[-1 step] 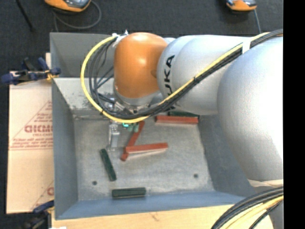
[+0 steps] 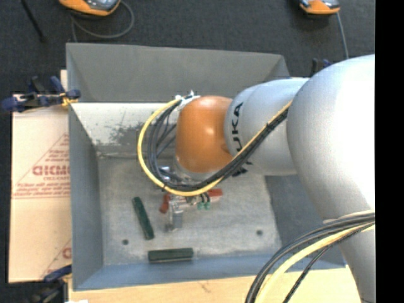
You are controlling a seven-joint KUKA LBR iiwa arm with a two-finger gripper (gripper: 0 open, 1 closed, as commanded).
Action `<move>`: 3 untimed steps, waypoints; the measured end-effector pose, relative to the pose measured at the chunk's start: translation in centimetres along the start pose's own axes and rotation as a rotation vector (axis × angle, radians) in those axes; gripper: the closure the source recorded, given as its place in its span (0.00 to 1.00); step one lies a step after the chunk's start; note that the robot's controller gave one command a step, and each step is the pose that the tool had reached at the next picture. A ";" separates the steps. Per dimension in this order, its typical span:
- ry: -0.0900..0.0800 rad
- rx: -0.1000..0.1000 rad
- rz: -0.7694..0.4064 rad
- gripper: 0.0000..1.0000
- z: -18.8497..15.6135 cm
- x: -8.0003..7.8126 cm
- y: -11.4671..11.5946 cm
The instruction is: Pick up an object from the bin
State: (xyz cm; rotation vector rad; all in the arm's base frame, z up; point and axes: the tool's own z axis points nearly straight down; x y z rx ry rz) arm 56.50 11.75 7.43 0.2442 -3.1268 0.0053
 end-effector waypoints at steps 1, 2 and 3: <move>-0.008 0.002 -0.142 0.00 0.4 0.2 -9.0; -0.008 -0.004 -0.143 1.00 0.4 0.2 -8.5; -0.017 0.001 -0.346 1.00 -15.5 0.4 -6.9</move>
Offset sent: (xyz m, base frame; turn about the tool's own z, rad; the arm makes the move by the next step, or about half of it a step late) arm 0.0103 -0.0835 -0.0043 -0.1489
